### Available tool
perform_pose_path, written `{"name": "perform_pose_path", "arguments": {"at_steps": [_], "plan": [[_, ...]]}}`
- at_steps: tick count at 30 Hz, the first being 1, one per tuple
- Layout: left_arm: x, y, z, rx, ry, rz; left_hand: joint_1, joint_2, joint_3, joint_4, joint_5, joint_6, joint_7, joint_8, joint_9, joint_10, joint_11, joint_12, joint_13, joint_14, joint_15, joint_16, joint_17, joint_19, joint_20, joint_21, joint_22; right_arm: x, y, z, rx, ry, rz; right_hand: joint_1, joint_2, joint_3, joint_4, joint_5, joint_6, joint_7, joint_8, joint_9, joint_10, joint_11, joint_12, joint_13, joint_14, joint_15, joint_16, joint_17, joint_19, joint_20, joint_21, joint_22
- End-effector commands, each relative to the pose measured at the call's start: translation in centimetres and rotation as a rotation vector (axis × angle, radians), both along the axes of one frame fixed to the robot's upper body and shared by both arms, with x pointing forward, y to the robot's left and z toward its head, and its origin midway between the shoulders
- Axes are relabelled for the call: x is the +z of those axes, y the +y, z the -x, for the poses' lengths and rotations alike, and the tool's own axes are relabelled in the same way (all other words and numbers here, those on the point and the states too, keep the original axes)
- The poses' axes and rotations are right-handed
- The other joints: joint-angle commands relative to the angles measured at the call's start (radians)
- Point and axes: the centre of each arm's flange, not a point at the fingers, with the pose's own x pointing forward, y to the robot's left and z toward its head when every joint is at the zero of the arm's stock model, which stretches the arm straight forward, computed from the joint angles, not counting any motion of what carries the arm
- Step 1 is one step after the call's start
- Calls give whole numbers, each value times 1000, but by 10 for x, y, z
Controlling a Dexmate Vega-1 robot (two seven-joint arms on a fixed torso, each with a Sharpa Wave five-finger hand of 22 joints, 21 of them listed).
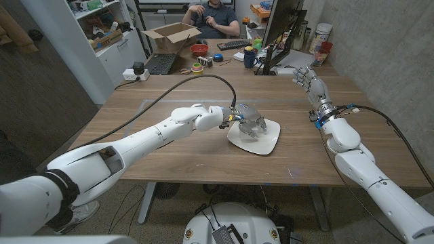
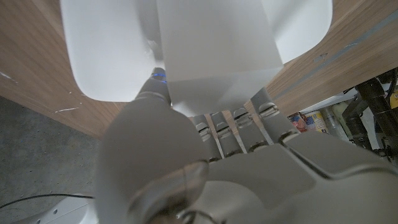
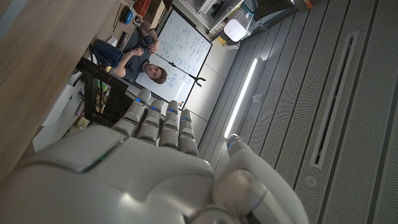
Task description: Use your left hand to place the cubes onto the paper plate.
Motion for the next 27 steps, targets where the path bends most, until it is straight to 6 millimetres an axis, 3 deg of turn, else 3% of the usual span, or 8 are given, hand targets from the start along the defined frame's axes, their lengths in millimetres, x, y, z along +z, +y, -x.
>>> {"name": "perform_pose_path", "arguments": {"at_steps": [1, 6, 11, 27], "plan": [[10, 4, 1, 25, -40, 14, -15, 3, -16, 1, 16, -48, -7, -4, -3, -55, 3, -35, -5, -85, -76, 0, -8, -52, 40, -45, 5, 1, 2, -2, -5, 9, 7, -7, -1, -7, 1, 4, 7, 0, 7, 2, 7, -4, 3, 3, 10, 1, 0, 1, 4, 1, -7, 6], [13, 5, 3, 24, -48, 26, -26, 3, -32, 3, 22, -100, -21, -9, -6, -100, 9, -64, -11, -143, -52, 4, -18, -85, 65, -79, 6, 3, 3, -2, -3, 8, 11, -8, -1, -7, 1, 4, 6, -1, 7, 2, 6, -4, 3, 3, 10, 1, 0, 1, 4, 0, -8, 6], [16, 6, 6, 26, -46, 27, -31, 3, -37, 4, 24, -117, -27, -10, -7, -107, 14, -71, -12, -156, -47, 6, -21, -92, 74, -88, 6, 2, 4, -2, -3, 8, 14, -9, -2, -8, 2, 4, 7, -1, 7, 2, 7, -4, 3, 3, 10, 2, 0, 1, 3, 0, -9, 6], [25, 7, 21, 4, -57, 52, -54, -1, -57, 12, 26, -136, -37, -4, -10, -113, 20, -82, -14, -169, -45, 14, -29, -84, 78, -104, 7, 2, 4, 1, -7, 3, 13, -12, -4, -11, 3, 4, 6, -1, 7, 2, 7, -2, 3, 3, 10, 1, 0, 1, 2, -2, -12, 6]]}}
